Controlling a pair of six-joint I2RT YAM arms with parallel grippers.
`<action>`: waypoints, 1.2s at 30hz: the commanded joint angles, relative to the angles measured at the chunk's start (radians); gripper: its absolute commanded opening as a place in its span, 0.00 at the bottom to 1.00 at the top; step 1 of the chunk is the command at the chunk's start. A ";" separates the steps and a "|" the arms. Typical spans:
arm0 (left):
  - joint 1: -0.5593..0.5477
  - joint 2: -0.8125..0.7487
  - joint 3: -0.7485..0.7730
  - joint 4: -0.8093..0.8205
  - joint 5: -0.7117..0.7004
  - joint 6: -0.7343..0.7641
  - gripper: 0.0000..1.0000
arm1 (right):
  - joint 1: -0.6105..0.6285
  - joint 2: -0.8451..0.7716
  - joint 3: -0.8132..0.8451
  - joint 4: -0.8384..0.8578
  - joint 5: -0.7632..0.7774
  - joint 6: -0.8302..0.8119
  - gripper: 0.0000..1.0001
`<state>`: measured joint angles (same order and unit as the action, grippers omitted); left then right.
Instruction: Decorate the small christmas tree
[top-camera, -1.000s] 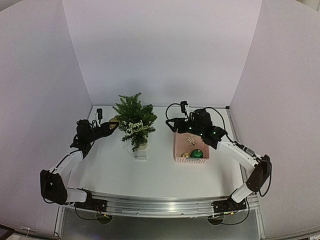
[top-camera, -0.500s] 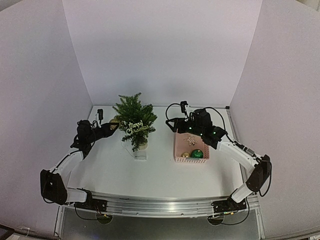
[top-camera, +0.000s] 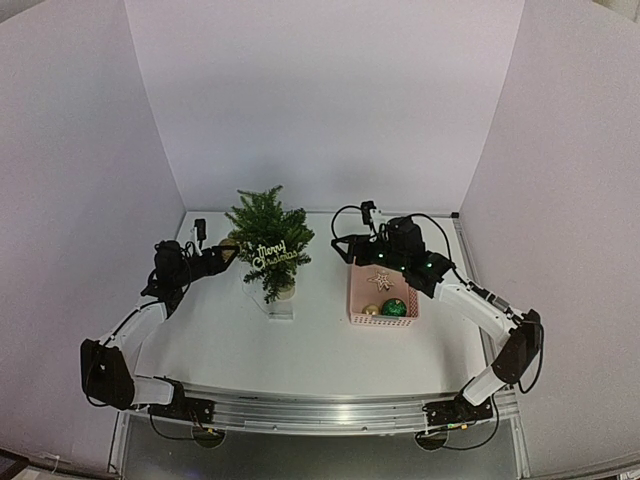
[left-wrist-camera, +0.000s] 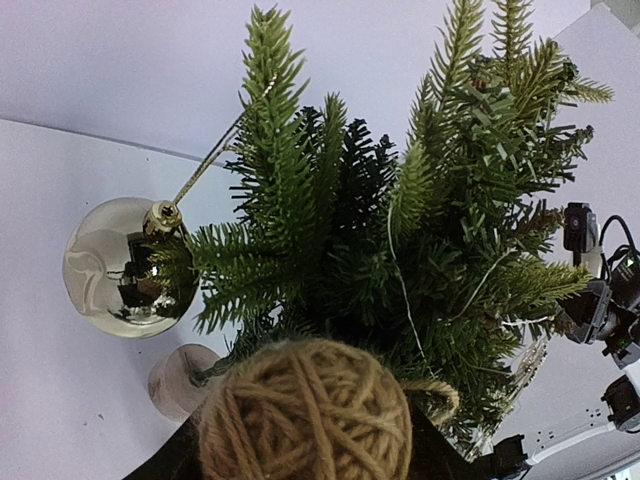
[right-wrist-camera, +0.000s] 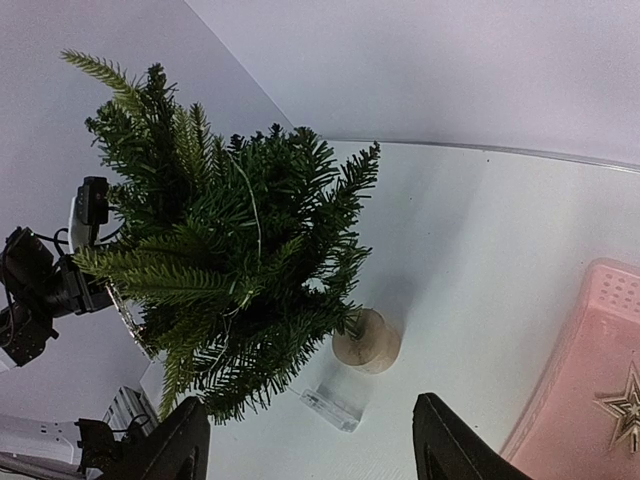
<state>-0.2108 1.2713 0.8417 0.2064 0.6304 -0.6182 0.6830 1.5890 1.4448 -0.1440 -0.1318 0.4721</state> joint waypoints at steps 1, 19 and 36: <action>-0.004 -0.012 0.007 -0.017 -0.020 0.014 0.53 | -0.002 -0.010 0.039 0.009 -0.012 -0.012 0.68; -0.002 -0.045 0.032 -0.077 -0.023 0.030 0.60 | -0.003 -0.018 0.032 0.009 -0.019 -0.005 0.68; 0.024 -0.077 0.078 -0.183 -0.010 0.066 0.60 | -0.003 -0.021 0.029 0.009 -0.017 -0.008 0.67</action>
<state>-0.2000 1.2447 0.8569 0.0579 0.6079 -0.5890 0.6830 1.5890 1.4464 -0.1440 -0.1360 0.4717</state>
